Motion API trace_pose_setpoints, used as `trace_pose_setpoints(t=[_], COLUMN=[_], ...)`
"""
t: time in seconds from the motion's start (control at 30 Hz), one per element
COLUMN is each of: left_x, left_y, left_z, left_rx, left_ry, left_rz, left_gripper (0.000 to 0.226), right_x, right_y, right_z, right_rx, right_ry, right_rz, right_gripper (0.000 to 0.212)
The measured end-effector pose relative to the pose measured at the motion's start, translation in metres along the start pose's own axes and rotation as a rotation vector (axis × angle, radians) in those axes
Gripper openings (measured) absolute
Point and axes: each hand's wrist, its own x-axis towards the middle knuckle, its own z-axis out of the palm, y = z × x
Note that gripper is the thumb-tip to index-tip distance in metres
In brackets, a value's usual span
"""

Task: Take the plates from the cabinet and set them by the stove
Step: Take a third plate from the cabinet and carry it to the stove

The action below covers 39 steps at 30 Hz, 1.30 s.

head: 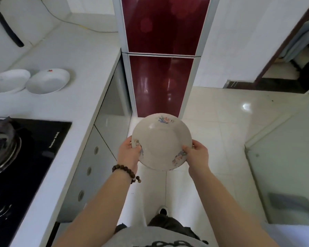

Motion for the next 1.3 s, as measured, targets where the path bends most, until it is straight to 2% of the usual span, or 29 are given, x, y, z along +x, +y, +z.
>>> trace_pose_setpoints(t=[0.37, 0.6, 0.77, 0.93, 1.03, 1.3], left_x=[0.082, 0.152, 0.221, 0.294, 0.330, 0.378], left_y=[0.041, 0.061, 0.089, 0.133, 0.163, 0.200], left_z=[0.051, 0.063, 0.062, 0.048, 0.037, -0.008], left_rx=[-0.090, -0.094, -0.143, -0.220, -0.249, -0.309], left_ry=[0.062, 0.102, 0.150, 0.213, 0.250, 0.405], left_rz=[-0.023, -0.022, -0.015, -0.009, 0.038, 0.054], left_gripper=[0.044, 0.045, 0.050, 0.041, 0.047, 0.047], right_x=[0.105, 0.167, 0.220, 0.271, 0.298, 0.330], right_y=[-0.052, -0.075, -0.106, -0.145, -0.164, -0.194], right_z=[0.032, 0.077, 0.136, 0.211, 0.255, 0.357], right_rx=[-0.040, -0.085, -0.131, -0.144, -0.168, -0.267], right_ry=[-0.087, -0.131, -0.156, -0.214, -0.237, -0.348], right_rz=[0.017, 0.003, -0.037, -0.076, -0.098, -0.174], right_gripper=[0.030, 0.028, 0.030, 0.026, 0.020, 0.027])
